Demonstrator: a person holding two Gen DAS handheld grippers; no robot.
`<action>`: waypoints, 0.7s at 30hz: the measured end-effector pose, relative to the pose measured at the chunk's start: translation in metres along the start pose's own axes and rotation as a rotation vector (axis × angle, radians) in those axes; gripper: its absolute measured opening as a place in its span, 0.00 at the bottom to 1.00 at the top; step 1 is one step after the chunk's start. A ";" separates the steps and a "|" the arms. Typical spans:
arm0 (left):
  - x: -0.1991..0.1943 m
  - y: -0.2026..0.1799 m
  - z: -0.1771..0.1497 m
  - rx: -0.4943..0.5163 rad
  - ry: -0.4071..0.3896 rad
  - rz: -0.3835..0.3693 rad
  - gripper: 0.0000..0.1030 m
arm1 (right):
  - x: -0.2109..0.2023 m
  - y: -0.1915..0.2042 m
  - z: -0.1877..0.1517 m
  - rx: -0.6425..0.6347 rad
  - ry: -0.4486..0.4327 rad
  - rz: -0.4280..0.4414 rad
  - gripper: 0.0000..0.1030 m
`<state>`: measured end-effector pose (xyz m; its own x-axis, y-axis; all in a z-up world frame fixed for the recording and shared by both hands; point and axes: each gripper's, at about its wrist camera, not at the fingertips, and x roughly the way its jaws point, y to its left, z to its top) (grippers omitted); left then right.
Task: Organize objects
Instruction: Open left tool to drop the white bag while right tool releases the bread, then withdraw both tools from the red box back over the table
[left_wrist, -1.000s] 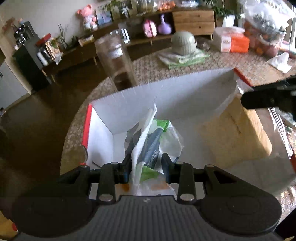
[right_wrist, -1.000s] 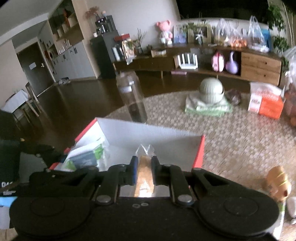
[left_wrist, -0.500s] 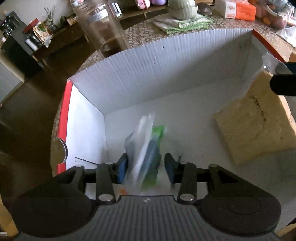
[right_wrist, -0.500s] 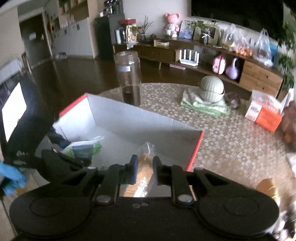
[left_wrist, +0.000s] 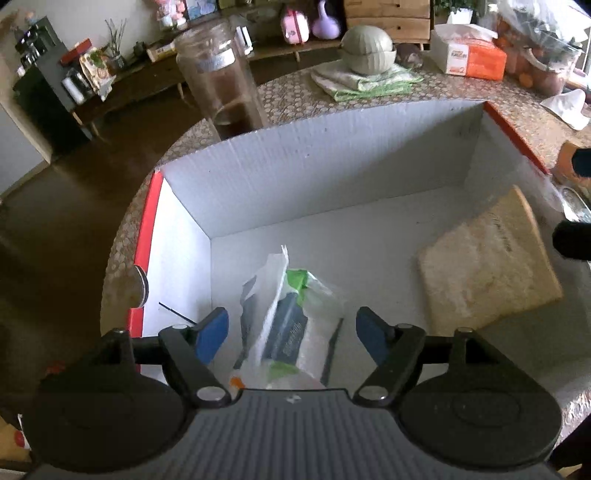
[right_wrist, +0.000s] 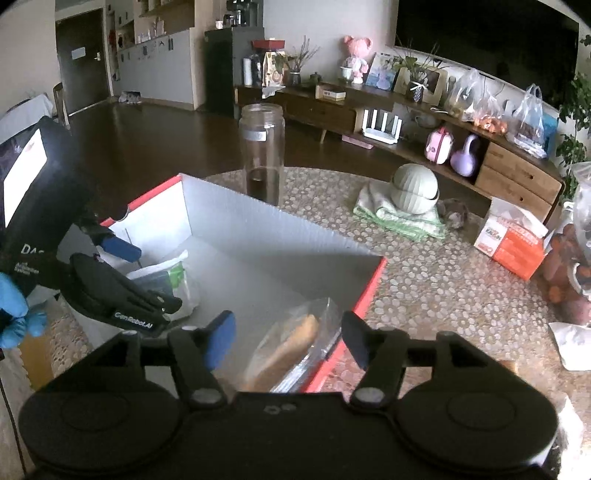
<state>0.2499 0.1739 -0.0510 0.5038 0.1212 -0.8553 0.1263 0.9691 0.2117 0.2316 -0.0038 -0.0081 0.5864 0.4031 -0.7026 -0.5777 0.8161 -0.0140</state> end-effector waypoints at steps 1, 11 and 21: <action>-0.004 -0.002 -0.001 0.005 -0.007 0.003 0.73 | -0.005 -0.002 -0.001 0.000 -0.006 0.001 0.62; -0.047 -0.016 -0.004 -0.034 -0.112 -0.033 0.82 | -0.064 -0.036 -0.029 -0.013 -0.050 -0.018 0.67; -0.083 -0.045 -0.011 -0.080 -0.200 -0.092 0.82 | -0.108 -0.080 -0.069 0.049 -0.057 -0.063 0.68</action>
<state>0.1931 0.1224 0.0051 0.6535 -0.0059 -0.7569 0.1154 0.9891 0.0920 0.1750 -0.1413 0.0197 0.6529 0.3720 -0.6598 -0.5111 0.8592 -0.0214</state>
